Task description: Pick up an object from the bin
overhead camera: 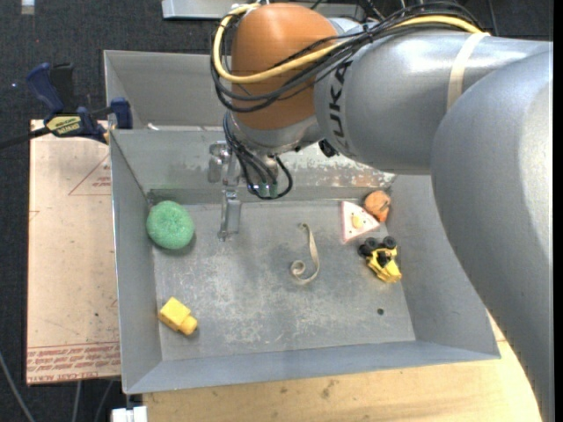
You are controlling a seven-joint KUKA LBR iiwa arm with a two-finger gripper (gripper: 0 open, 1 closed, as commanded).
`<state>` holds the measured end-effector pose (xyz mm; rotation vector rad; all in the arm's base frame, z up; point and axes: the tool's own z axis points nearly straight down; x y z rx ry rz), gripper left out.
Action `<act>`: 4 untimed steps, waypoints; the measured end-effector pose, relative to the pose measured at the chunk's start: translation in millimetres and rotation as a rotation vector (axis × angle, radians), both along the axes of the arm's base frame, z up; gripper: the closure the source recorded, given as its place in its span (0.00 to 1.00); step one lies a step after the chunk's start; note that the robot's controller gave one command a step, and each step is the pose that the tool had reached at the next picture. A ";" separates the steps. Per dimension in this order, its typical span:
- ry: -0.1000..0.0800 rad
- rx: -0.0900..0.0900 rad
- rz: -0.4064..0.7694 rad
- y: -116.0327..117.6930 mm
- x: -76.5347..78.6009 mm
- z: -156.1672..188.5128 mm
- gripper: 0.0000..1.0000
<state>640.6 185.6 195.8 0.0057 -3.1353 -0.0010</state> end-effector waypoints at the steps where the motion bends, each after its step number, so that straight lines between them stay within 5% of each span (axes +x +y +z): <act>1: -0.008 0.001 -0.003 -1.0 1.6 5.7 0.00; 2: -0.012 0.003 -0.060 41.6 8.1 -76.2 0.00; 3: -0.006 0.000 -0.098 51.9 0.6 -78.2 0.00; 4: -0.010 0.001 -0.296 58.3 -0.9 -78.1 0.00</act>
Offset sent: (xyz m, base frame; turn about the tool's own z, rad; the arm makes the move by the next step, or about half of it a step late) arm 0.0093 0.0638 -0.1258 0.0909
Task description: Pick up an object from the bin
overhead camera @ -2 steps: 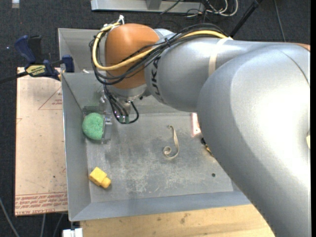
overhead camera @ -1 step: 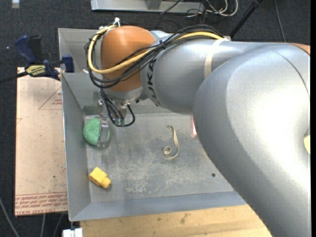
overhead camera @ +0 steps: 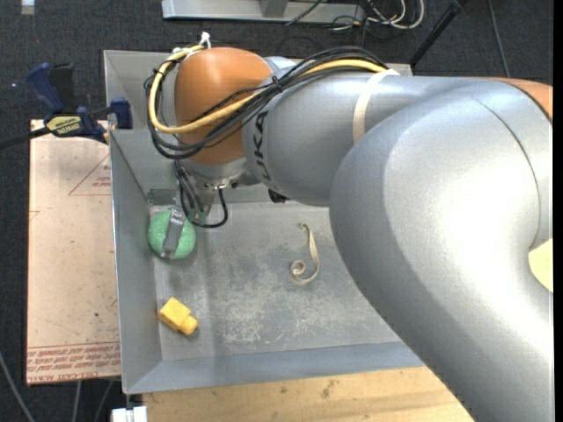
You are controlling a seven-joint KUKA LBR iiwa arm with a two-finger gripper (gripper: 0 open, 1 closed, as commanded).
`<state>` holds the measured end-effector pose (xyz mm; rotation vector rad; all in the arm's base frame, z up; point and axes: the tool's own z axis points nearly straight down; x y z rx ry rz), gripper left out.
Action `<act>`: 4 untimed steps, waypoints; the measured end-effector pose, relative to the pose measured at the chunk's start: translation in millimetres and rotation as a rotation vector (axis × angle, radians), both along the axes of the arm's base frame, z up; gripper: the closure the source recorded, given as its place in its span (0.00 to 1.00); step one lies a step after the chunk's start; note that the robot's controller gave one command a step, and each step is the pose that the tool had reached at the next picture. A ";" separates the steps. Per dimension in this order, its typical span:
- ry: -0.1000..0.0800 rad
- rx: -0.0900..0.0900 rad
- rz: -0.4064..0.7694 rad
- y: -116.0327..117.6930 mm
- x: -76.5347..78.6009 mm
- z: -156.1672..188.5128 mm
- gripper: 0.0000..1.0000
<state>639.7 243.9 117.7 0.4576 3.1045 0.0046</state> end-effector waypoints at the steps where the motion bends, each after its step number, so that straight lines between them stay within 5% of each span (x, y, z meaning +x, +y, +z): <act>1: 0.002 -0.002 0.072 4.0 -9.3 -29.4 0.00; 2: 0.000 0.000 -0.037 4.6 -13.8 -45.4 1.00; 4: 0.001 0.000 -0.037 4.2 -14.3 -43.2 1.00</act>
Offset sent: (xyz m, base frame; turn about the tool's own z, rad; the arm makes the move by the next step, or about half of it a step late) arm -0.0153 0.0036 -0.0477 0.0387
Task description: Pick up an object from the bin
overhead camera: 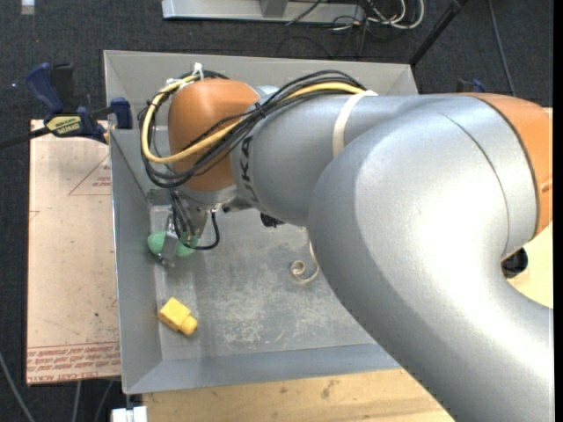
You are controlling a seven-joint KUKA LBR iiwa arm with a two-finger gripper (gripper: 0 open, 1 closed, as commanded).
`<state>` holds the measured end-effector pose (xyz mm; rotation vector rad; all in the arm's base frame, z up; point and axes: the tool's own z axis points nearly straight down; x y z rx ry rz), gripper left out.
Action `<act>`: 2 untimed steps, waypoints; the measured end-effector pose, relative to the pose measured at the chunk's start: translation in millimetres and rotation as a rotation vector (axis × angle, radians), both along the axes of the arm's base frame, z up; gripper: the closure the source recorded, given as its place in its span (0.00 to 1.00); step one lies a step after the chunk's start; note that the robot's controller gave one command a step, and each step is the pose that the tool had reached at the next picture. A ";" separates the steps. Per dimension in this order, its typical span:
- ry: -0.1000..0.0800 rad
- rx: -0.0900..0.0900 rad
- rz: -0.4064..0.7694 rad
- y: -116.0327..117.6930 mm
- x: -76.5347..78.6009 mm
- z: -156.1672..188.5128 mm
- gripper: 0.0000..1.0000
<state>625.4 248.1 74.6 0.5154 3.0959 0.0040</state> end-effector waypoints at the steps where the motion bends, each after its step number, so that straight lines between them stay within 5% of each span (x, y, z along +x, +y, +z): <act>1: 0.002 -0.001 0.000 -0.1 -0.2 9.0 1.00; 2: -0.001 0.001 0.000 0.3 0.9 13.4 1.00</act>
Offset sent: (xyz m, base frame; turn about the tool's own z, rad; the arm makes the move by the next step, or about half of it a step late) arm 0.0000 0.0001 0.0175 0.0000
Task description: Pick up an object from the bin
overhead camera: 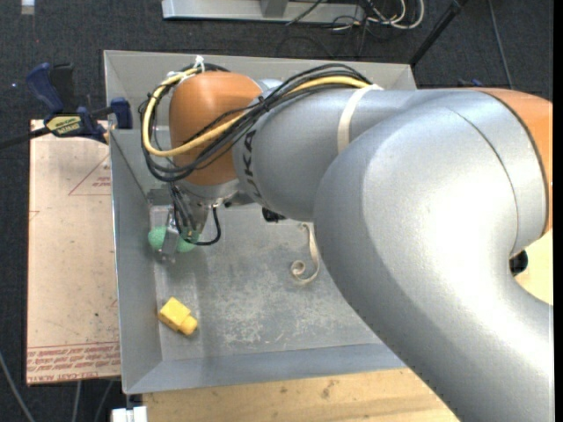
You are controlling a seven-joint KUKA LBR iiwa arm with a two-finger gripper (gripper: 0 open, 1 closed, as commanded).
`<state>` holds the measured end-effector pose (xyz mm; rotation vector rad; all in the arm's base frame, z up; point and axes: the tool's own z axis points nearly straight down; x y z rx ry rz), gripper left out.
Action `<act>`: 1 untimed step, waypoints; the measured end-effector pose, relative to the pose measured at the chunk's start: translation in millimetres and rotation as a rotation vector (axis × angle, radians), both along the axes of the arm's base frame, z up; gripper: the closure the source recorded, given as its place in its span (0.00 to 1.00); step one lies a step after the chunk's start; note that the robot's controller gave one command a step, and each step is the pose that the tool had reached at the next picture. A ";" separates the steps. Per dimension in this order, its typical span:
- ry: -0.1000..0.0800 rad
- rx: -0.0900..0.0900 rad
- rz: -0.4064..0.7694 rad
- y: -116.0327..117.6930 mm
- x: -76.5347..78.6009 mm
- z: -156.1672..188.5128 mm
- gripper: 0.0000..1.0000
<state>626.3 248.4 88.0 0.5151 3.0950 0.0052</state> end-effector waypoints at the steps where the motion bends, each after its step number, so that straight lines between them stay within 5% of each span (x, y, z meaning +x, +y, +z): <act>1: 0.004 -0.001 0.000 -0.4 -1.1 4.1 1.00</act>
Offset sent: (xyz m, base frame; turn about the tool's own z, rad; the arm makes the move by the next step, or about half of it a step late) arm 0.0000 0.0000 0.0758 0.0000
